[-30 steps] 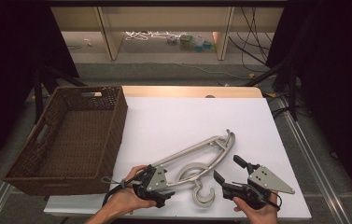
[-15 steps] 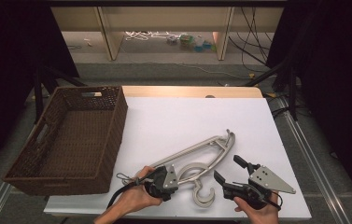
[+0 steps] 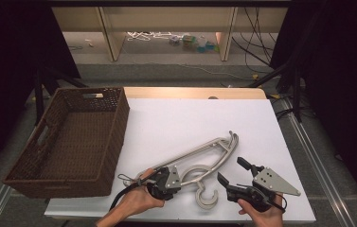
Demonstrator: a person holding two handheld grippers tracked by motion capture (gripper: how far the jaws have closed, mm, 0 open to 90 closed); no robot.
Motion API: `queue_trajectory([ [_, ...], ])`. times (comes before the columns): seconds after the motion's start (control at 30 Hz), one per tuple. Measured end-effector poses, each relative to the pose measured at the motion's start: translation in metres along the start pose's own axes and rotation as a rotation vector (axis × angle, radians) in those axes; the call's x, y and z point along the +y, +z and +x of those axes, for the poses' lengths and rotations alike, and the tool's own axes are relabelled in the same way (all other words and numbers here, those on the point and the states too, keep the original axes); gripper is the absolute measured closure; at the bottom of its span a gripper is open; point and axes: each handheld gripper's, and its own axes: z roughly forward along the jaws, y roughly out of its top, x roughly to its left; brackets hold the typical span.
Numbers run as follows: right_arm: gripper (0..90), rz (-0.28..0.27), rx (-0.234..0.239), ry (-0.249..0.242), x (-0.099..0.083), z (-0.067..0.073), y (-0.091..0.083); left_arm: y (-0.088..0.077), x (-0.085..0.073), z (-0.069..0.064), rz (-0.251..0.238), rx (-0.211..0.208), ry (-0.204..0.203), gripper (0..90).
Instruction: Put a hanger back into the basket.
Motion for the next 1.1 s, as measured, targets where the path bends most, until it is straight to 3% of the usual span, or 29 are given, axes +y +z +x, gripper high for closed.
queue_trajectory([
  [0.43, 16.7, -0.017, 0.005, 0.01, 0.0, -0.002, 0.001, -0.001, 0.0, 0.004, 0.017, -0.025, -0.039, 74.2],
  [0.53, 16.8, -0.016, 0.006, 0.01, -0.001, -0.002, 0.001, -0.001, 0.0, 0.004, 0.028, -0.033, -0.039, 74.1],
  [0.57, 16.9, -0.016, 0.007, 0.008, 0.0, -0.002, 0.001, -0.002, 0.0, 0.005, 0.038, -0.037, -0.02, 74.0],
  [0.6, 16.9, -0.016, 0.008, 0.008, 0.0, -0.002, 0.001, -0.002, 0.0, 0.004, 0.033, -0.033, -0.042, 74.0],
  [0.8, 16.9, 0.009, 0.001, 0.0, 0.0, -0.003, -0.001, -0.005, 0.001, 0.006, 0.029, -0.046, -0.052, 72.8],
  [0.93, 17.1, 0.006, -0.003, 0.001, 0.0, -0.003, -0.001, -0.007, 0.002, 0.006, 0.036, -0.041, -0.033, 74.0],
  [1.0, 17.1, -0.009, 0.005, 0.011, 0.0, -0.003, 0.001, -0.01, 0.003, 0.008, 0.035, -0.063, -0.037, 74.3],
  [1.1, 17.2, 0.005, -0.005, 0.001, 0.0, -0.004, -0.001, -0.014, 0.004, 0.01, 0.024, -0.062, -0.045, 75.3],
])
